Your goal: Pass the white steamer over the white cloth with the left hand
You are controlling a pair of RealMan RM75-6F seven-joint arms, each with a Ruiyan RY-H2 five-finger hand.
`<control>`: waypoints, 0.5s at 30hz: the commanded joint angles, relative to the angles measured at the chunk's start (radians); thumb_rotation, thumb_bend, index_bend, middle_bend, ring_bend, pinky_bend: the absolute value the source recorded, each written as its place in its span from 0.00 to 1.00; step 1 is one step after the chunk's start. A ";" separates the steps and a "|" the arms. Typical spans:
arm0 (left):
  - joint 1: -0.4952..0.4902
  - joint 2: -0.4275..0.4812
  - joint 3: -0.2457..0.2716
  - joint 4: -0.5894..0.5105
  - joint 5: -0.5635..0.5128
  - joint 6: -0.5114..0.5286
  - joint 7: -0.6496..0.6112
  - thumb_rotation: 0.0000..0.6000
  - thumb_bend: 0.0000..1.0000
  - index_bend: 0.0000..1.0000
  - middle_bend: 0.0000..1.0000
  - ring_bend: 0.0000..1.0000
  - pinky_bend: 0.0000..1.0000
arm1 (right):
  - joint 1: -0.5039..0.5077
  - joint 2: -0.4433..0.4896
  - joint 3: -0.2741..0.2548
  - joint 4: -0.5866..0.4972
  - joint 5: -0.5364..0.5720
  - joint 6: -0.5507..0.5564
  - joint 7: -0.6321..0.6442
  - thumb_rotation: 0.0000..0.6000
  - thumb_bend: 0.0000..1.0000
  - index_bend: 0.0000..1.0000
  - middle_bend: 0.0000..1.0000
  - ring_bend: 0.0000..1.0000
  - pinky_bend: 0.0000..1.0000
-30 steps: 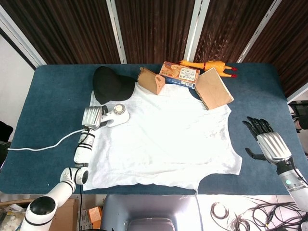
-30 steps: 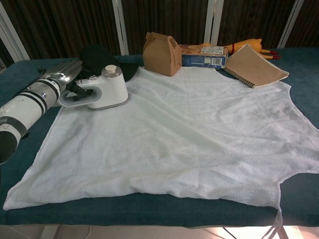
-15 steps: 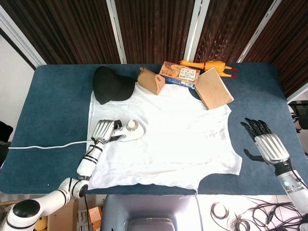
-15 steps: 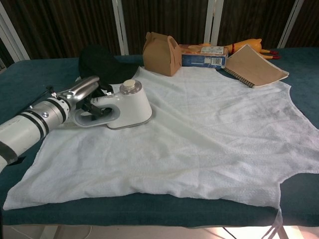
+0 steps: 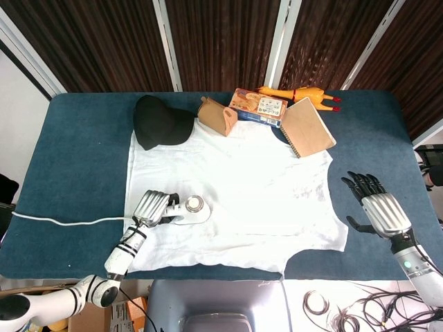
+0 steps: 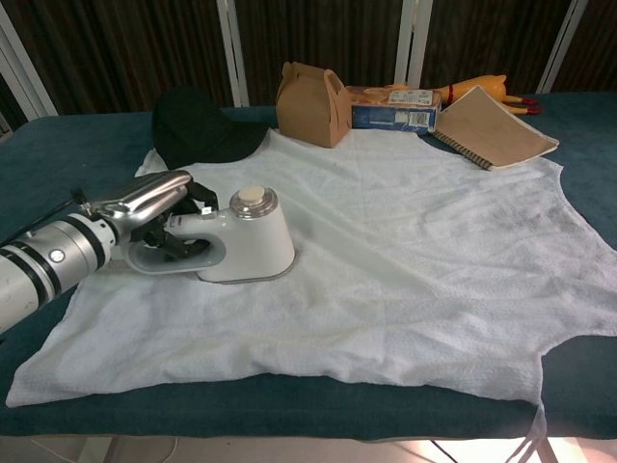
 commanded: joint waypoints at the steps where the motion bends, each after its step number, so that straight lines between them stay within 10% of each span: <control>1: -0.001 -0.005 -0.021 0.029 -0.035 -0.005 0.039 1.00 0.70 0.80 0.95 0.98 1.00 | 0.001 -0.001 0.000 0.003 0.002 -0.002 0.002 1.00 0.27 0.00 0.00 0.00 0.00; 15: -0.054 -0.095 -0.118 0.360 -0.106 -0.019 0.036 1.00 0.70 0.80 0.95 0.98 1.00 | 0.000 0.003 0.000 0.014 0.007 -0.007 0.015 1.00 0.27 0.00 0.00 0.00 0.00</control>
